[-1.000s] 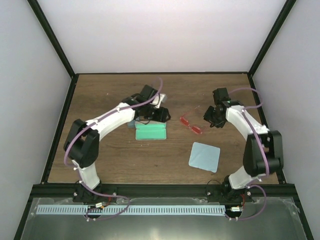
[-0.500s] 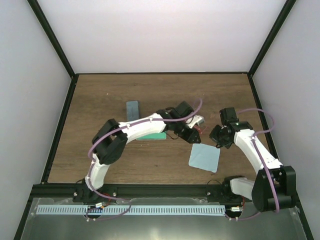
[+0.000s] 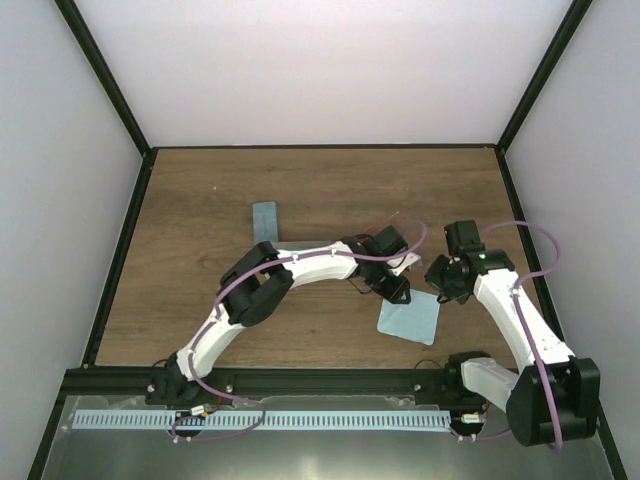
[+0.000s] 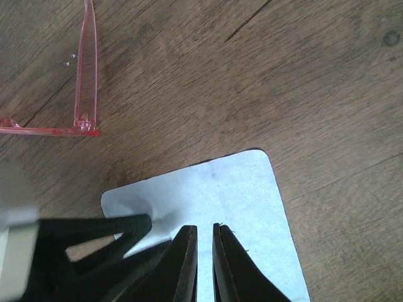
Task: Organize the sunglasses
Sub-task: Adjust the glasses cleaning cloth at the center of the board.
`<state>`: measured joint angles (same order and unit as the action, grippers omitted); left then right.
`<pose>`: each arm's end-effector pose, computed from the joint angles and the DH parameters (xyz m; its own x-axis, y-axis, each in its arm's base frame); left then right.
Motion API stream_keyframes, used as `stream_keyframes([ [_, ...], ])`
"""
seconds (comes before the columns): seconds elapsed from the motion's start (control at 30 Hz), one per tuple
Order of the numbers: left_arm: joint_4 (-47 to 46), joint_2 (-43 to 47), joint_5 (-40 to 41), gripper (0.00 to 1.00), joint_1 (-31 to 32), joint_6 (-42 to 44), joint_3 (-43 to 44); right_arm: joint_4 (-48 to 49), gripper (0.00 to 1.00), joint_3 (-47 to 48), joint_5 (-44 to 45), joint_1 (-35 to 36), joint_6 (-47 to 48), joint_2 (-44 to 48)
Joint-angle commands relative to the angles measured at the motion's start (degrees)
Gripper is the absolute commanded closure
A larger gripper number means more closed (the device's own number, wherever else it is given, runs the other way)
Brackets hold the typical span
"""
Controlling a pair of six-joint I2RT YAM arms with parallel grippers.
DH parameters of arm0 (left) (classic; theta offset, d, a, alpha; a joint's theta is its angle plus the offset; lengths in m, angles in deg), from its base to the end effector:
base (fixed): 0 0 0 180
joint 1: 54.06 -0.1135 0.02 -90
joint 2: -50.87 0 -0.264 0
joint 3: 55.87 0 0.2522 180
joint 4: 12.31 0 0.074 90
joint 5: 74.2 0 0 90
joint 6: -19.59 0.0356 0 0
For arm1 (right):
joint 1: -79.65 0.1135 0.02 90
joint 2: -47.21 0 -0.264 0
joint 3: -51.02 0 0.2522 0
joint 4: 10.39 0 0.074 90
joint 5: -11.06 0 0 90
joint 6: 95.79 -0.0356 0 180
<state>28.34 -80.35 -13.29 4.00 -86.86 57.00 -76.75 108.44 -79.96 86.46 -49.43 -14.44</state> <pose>0.2432 -0.4228 0.1426 -0.6824 0.6269 -0.3759 0.7098 0.4456 -0.5455 0.1812 0.0223 0.2239 -0.7636 0.6037 -0.2289 0.5563 0.7951 0.2415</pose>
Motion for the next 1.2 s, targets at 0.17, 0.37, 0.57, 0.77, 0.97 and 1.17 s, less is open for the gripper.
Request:
stream_keyframes([
  [0.17, 6.3, -3.0, 15.8, 0.71, 0.1, 0.8, 1.1, -1.7, 0.91, 1.8, 1.8, -0.7, 0.3, 1.5],
  [0.37, 7.5, 2.8, 20.4, 0.72, 0.1, 0.2, -6.6, -0.1, 0.91, 0.5, 1.6, -0.7, 1.1, 0.5],
  [0.57, 7.7, 7.9, 21.6, 0.71, 0.1, -1.2, -12.2, 3.0, 0.90, -1.9, -0.3, -0.7, 1.4, -0.4],
  [0.77, 7.3, 9.2, 21.2, 0.68, 0.0, -0.7, -11.4, 8.0, 0.91, -3.0, -2.9, -0.7, 5.9, -0.7],
  [0.97, 7.1, 10.6, 20.6, 0.63, 0.0, -0.3, -8.3, 12.0, 0.91, 1.5, -5.4, -0.6, 13.4, -3.9],
  [1.17, 4.6, 16.2, 22.4, 0.47, -0.9, -1.7, -8.4, 17.7, 0.91, 0.4, -13.1, 0.4, 16.3, -8.4],
])
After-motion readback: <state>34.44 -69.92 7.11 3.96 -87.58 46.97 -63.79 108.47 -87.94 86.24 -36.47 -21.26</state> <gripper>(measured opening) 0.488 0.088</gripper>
